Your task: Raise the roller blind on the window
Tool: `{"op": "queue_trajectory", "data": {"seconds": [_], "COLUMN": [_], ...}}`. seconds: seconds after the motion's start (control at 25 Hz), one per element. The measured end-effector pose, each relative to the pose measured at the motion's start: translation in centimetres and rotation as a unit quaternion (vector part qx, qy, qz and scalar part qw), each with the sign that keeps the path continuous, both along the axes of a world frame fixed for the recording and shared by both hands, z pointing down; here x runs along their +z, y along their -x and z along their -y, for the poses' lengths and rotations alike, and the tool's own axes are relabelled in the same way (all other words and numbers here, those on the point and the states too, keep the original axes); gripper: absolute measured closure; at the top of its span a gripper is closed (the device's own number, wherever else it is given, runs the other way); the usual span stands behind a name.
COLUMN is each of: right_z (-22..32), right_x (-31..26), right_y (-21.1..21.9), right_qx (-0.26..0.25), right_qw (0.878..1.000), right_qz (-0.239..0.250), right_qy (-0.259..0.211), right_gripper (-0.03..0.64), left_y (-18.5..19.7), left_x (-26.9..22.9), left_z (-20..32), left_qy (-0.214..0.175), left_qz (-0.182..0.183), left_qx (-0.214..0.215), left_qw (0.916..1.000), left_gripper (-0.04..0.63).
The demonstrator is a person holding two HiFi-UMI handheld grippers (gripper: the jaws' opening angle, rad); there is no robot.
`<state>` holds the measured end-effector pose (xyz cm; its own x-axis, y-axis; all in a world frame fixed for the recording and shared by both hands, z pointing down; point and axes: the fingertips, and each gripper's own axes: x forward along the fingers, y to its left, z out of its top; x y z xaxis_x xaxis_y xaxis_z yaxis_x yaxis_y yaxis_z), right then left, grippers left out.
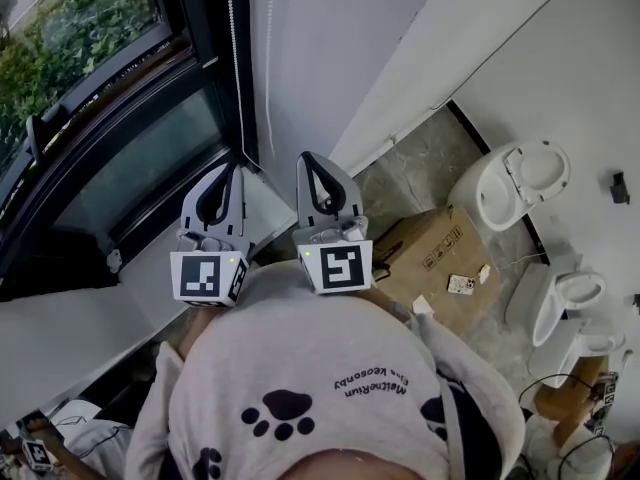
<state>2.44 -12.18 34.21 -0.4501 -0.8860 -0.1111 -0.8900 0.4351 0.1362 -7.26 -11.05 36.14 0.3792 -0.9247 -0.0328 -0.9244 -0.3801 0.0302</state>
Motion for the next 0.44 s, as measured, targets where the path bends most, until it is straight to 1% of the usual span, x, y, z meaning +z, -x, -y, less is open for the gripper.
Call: {"op": "queue_trajectory", "data": {"seconds": [0.44], "right_z": [0.19], "right_x": [0.42], "right_y": [-0.55], "right_qx": [-0.009], "right_qw": [1.0], "right_qz": [-0.003], "right_qy": [0.004], "right_gripper": [0.607], "left_y": [-0.95], "left_x": [0.09], "left_z": [-0.04], "left_qy": [-0.003], "left_qz": [-0.002], "left_qx": [0.002], "left_qw": [1.0], "left_gripper": [0.588]}}
